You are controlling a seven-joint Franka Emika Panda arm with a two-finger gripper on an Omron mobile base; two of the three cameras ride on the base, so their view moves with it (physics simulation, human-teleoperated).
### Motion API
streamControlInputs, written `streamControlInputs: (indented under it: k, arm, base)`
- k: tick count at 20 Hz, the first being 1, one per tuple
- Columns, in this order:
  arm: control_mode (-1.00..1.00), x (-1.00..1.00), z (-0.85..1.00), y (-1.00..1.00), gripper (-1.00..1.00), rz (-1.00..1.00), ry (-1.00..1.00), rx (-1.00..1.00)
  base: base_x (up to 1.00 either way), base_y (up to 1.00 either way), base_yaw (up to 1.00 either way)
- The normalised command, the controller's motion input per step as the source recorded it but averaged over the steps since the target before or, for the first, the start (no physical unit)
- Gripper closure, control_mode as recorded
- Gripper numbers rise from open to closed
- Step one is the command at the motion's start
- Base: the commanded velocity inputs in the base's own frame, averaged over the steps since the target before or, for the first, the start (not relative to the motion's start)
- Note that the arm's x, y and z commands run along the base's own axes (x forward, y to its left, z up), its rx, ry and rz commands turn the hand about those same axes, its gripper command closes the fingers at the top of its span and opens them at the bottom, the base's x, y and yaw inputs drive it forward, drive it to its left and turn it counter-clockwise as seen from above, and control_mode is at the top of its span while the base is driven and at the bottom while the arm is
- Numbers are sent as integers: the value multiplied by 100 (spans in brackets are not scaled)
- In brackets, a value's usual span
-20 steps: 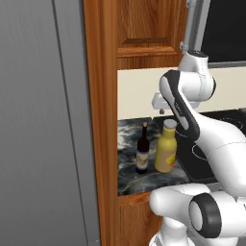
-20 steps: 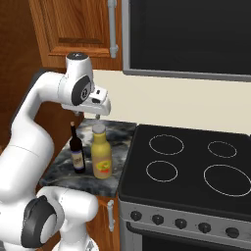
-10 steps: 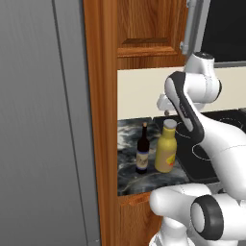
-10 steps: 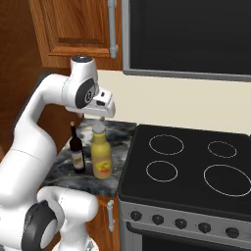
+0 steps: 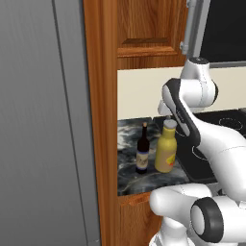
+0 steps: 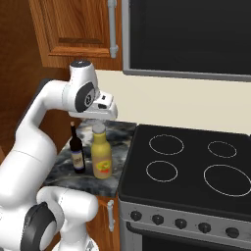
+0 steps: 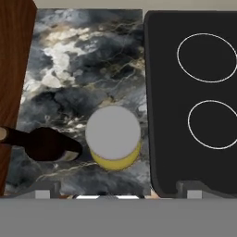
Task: There is a wine glass and glass cup on the dining counter. Place the wine bottle next to the wine glass and the juice bottle next to the glass cup.
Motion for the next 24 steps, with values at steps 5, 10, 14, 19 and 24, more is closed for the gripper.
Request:
streamControlInputs:
  k: [5, 10, 14, 19, 24]
  arm:
    - [-100, 10, -16, 0, -100, 0, 0, -2]
    - [-100, 15, -17, 0, -100, 0, 0, 0]
    - [-100, 23, -13, 0, -100, 0, 0, 0]
    - [-100, 15, -9, 0, -100, 0, 0, 3]
    - [-100, 1, -16, 0, -100, 0, 0, 6]
  base:
    - [0, 0, 0]
    - [0, 0, 0]
    - [0, 0, 0]
    - [0, 0, 0]
    - [0, 0, 0]
